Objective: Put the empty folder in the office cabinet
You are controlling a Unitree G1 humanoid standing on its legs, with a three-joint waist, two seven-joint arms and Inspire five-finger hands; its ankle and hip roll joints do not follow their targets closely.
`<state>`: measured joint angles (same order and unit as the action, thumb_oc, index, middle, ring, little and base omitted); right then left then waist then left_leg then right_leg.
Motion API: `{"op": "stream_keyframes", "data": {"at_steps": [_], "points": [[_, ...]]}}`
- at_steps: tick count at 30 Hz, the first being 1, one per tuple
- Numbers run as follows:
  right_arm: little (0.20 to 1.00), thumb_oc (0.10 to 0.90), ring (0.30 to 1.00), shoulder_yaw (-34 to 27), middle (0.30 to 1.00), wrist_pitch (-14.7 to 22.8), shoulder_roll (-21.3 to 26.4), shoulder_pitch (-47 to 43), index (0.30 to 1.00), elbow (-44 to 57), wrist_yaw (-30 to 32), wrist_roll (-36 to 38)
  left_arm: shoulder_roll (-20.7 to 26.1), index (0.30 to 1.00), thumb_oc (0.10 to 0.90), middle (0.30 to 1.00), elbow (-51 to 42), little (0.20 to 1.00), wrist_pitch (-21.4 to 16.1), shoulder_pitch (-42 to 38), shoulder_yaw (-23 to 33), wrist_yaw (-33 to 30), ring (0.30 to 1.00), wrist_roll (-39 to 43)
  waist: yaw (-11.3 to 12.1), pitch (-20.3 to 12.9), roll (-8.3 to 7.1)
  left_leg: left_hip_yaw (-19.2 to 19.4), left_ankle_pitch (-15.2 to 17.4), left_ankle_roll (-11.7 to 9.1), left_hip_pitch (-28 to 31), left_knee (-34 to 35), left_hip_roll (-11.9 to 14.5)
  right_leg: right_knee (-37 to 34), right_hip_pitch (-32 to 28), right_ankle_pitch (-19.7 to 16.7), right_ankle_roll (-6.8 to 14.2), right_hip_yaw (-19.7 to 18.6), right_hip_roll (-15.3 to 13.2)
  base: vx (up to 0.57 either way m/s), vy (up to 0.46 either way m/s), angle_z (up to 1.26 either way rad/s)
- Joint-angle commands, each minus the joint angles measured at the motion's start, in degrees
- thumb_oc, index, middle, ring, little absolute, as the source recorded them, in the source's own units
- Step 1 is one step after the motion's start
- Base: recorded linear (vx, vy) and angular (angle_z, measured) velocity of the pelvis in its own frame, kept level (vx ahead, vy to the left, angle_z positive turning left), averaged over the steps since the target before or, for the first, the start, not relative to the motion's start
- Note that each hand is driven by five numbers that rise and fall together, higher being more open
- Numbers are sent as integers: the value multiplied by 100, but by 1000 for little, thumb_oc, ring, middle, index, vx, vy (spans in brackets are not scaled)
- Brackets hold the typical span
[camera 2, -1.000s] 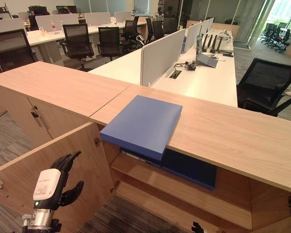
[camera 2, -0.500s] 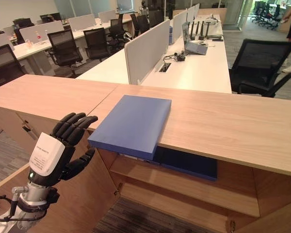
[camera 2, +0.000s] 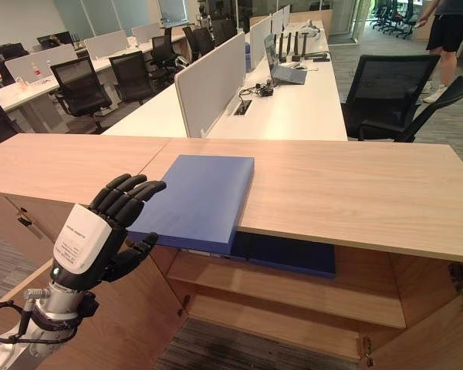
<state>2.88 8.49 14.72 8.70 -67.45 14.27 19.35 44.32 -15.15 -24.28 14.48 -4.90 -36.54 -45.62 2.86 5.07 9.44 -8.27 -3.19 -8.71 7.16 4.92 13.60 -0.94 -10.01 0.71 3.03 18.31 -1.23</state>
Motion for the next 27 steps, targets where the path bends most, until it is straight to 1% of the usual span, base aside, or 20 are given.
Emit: {"op": "stream_keyframes", "data": {"at_steps": [1,14,27], "points": [[900,800,900,-156,900,294,-48,-392,900,1,64,191,226,900,800,900,-564,900,-55,-579,157,-114,900,381,-63,-121,-204,260,-437,-421,-14,-61,365,622,32,836,177,-412,-212,0,0,0],[900,800,900,-262,900,284,-85,-396,900,-119,62,369,121,900,800,900,-432,900,-54,-584,-44,98,900,453,-90,-120,-230,307,-405,-412,44,-57,371,518,-69,802,190,-421,-189,0,0,0],[900,800,900,-323,900,292,-145,-474,900,-151,-60,778,212,900,800,900,-332,900,38,-1025,-298,299,900,309,-160,-142,-228,368,-385,-434,60,-46,361,449,-128,770,197,-449,-190,0,0,0]]}}
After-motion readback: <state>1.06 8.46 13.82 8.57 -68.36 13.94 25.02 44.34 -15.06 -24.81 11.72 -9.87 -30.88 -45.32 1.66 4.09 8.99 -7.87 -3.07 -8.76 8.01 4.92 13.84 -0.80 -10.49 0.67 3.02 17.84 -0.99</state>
